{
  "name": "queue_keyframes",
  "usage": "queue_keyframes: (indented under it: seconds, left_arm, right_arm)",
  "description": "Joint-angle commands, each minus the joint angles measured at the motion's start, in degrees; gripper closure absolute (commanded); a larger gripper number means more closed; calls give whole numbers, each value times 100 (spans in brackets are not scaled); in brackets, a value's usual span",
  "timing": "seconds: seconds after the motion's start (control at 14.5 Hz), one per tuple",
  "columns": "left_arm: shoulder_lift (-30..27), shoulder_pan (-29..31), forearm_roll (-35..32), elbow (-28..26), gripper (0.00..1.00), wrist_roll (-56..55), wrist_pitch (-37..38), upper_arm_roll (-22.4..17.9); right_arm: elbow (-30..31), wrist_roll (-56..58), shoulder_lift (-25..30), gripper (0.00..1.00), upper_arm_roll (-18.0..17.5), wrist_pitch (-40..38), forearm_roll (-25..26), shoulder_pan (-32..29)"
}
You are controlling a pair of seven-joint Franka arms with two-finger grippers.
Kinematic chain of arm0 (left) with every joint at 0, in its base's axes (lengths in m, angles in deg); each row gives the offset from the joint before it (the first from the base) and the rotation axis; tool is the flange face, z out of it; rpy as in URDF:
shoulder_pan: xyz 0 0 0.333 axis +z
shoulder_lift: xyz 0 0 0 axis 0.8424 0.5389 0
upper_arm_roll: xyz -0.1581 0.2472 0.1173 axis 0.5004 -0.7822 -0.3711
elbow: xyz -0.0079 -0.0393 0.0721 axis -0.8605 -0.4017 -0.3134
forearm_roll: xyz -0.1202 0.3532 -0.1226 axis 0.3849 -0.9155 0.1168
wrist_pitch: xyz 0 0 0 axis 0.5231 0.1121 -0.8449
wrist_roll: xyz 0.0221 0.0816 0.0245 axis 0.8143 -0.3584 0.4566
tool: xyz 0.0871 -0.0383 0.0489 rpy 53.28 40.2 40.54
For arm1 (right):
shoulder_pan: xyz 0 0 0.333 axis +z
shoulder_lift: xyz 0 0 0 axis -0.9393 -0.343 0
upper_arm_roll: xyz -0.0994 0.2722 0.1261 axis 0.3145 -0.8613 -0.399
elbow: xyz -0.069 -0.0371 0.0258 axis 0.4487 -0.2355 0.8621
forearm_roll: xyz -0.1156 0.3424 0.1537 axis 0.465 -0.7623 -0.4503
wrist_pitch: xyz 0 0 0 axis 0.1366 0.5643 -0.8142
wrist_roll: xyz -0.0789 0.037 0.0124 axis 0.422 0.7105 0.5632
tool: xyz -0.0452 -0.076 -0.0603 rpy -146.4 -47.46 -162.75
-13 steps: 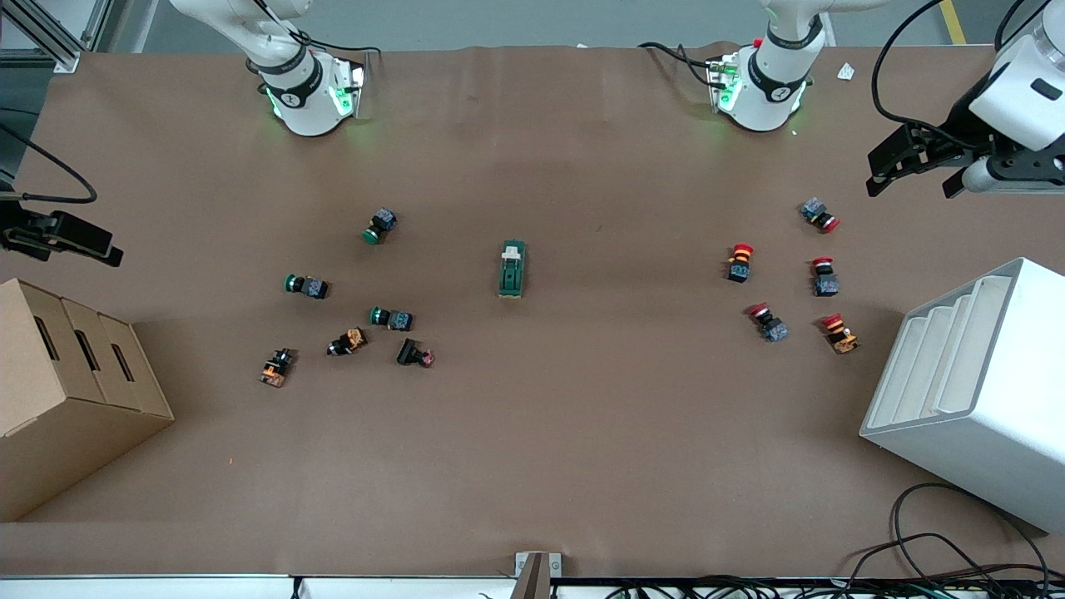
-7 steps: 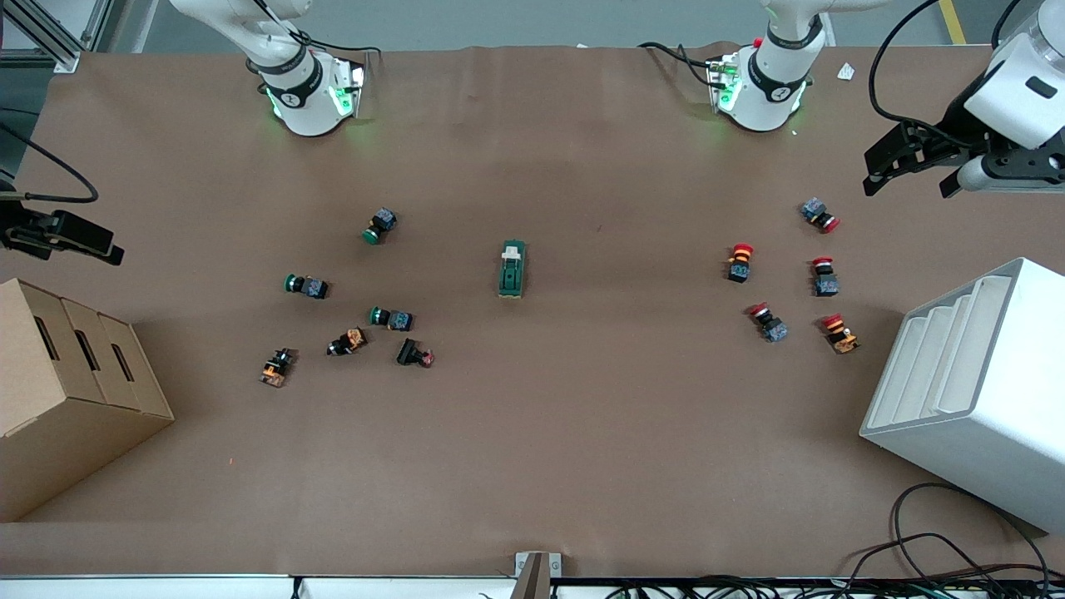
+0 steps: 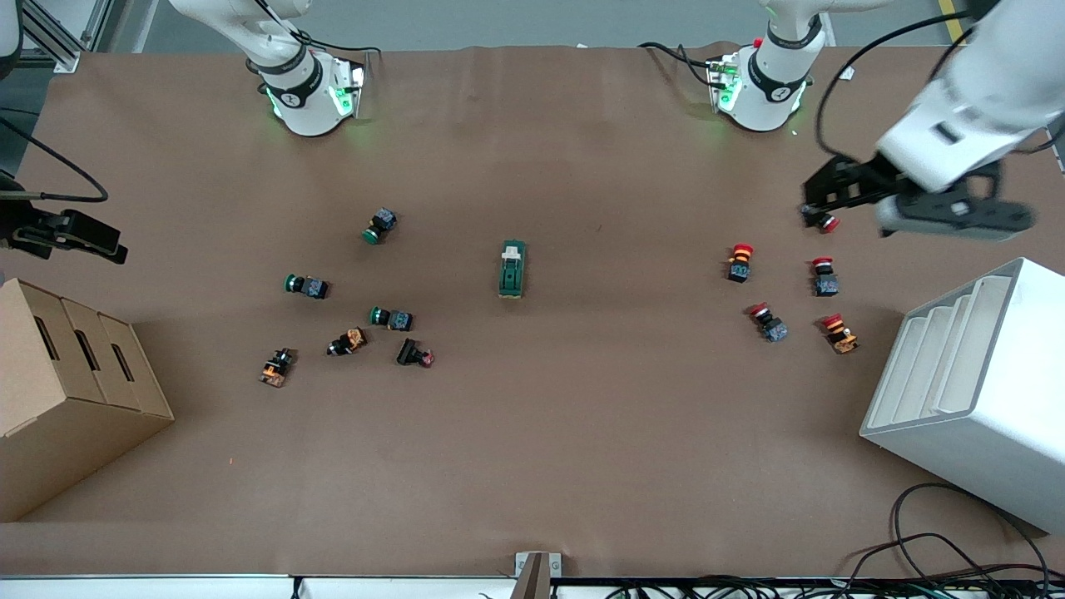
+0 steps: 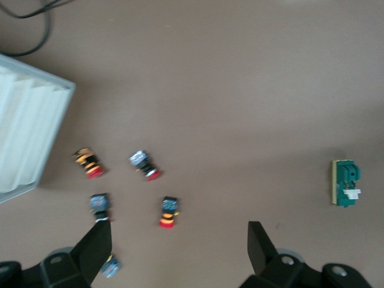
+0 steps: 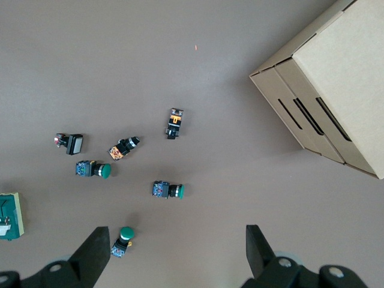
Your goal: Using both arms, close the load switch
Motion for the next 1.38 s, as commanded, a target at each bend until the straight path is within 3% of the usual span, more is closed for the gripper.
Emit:
queue_keyframes:
  seconds: [0.0,0.14,0.62,0.97,1.31]
  left_arm:
    - [426,-194,-104,124,0,-562,-233,323]
    - [681,-658,-112,10,0,-1404,-584,368]
    - [1762,-2899,-1103,-210,0,-5481,-1745,377]
    - [2694,-4245,-2807,-455,0,-8049,-2385,377]
    - [3195,-5002,-5337,-1044,1,-10115,-2792,386]
  right_arm:
    - [406,-3,402,0,-28,86,130,-7]
    - [661,-3,630,0,-28,148,113,-24]
    - [1258,-20,1211,0,-28,218,69,-24]
    - [1593,-20,1519,0,-37,236,60,2]
    - [1611,-38,1598,0,-37,183,-36,29]
